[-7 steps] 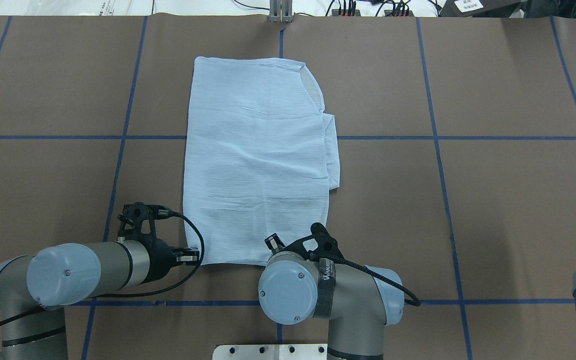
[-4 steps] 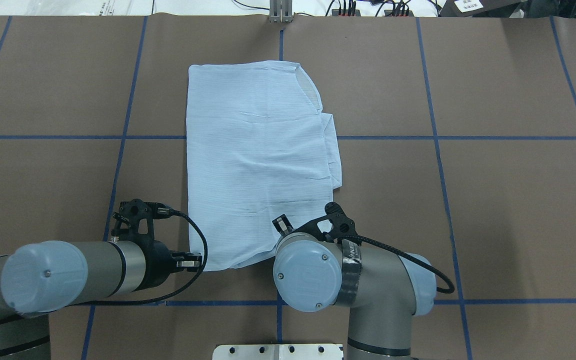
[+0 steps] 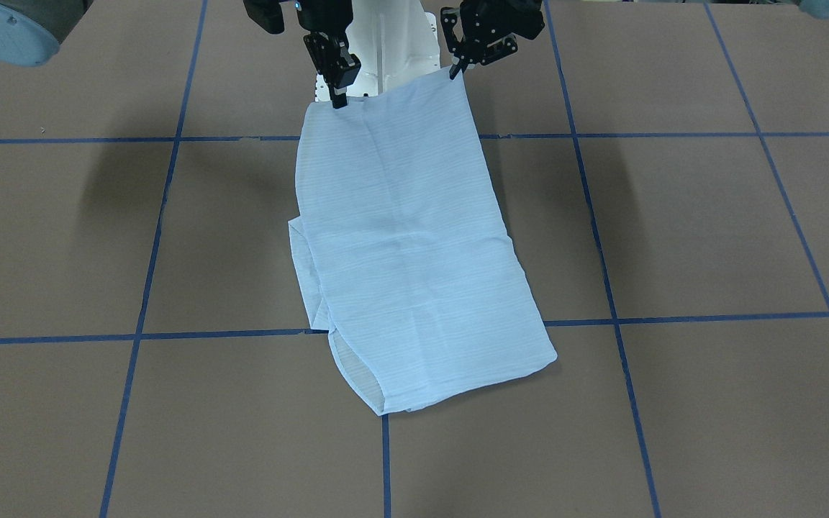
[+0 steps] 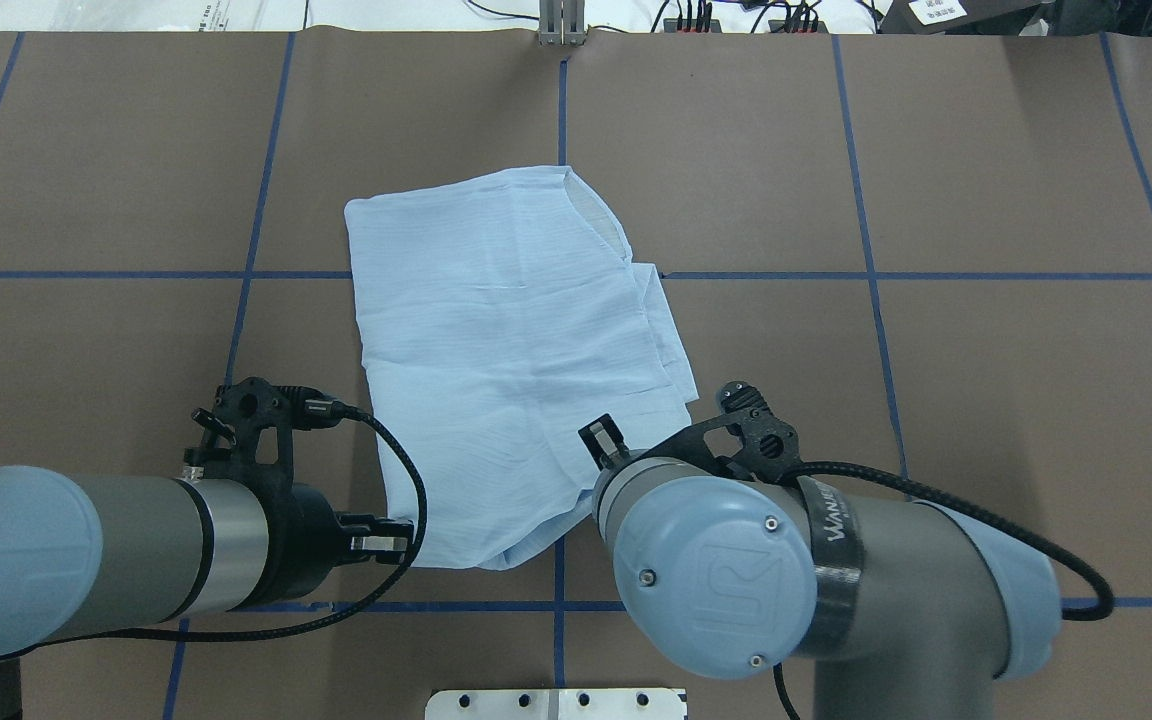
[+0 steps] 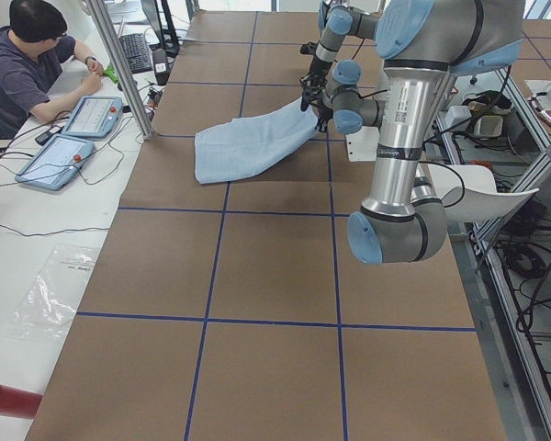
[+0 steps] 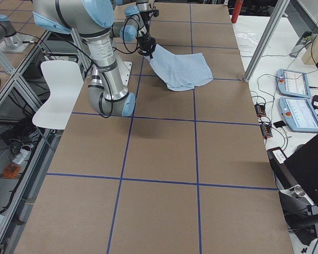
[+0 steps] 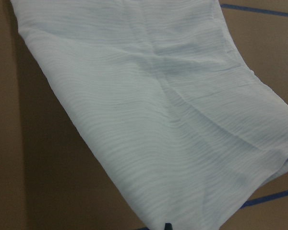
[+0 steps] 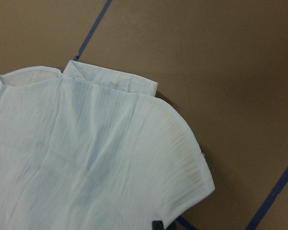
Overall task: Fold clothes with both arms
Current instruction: 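Lift the near edge with both grippers and fold it over the far half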
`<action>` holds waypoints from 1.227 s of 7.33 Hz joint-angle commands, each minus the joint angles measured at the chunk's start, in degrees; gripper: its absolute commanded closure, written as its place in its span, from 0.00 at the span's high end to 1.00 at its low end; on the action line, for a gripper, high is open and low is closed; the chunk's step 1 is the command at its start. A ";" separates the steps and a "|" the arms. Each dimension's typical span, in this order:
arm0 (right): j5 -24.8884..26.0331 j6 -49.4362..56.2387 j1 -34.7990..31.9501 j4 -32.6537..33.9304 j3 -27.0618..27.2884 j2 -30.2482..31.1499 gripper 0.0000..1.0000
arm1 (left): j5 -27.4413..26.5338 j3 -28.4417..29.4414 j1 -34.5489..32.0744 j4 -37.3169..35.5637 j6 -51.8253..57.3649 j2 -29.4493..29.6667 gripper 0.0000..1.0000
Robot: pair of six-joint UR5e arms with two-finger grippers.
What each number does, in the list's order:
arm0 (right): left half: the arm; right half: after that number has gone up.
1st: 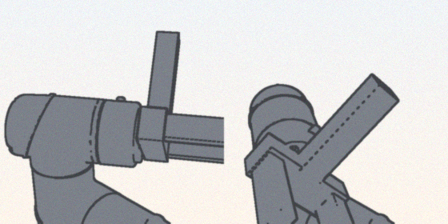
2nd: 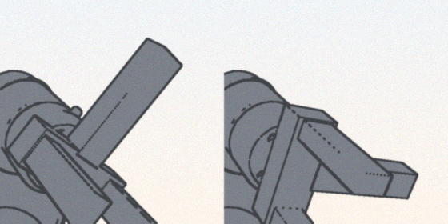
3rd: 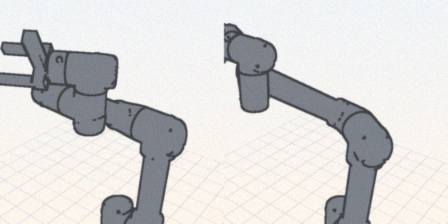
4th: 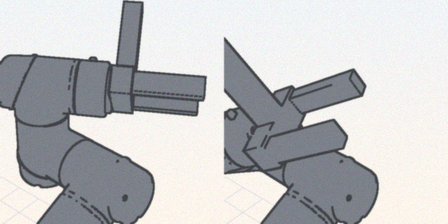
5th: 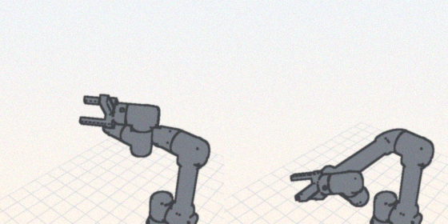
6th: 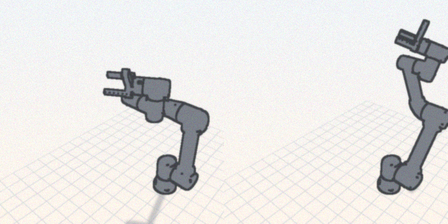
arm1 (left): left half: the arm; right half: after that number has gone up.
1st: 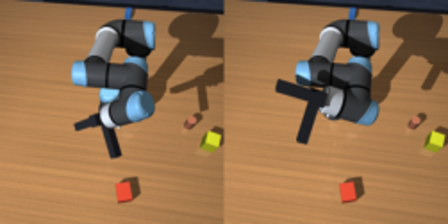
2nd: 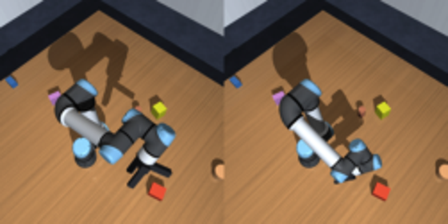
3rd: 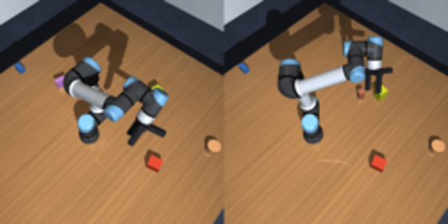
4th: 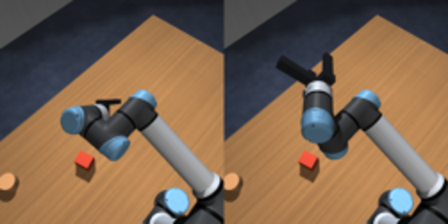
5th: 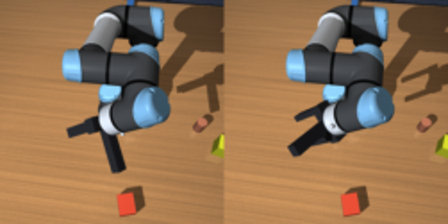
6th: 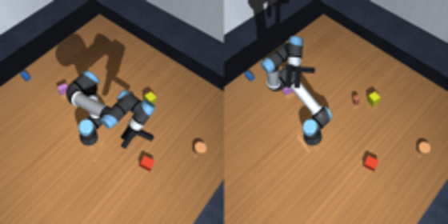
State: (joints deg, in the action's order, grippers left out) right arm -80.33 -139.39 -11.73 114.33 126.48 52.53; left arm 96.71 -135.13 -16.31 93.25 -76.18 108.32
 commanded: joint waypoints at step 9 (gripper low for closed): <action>0.70 18.81 -19.37 -35.96 -55.12 -22.79 0.00 | 0.76 26.36 -22.26 0.93 15.62 9.10 0.00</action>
State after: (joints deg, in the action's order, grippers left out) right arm -79.70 -120.85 -29.34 84.71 82.68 34.88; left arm 97.52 -113.85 -36.96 90.05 -61.57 117.19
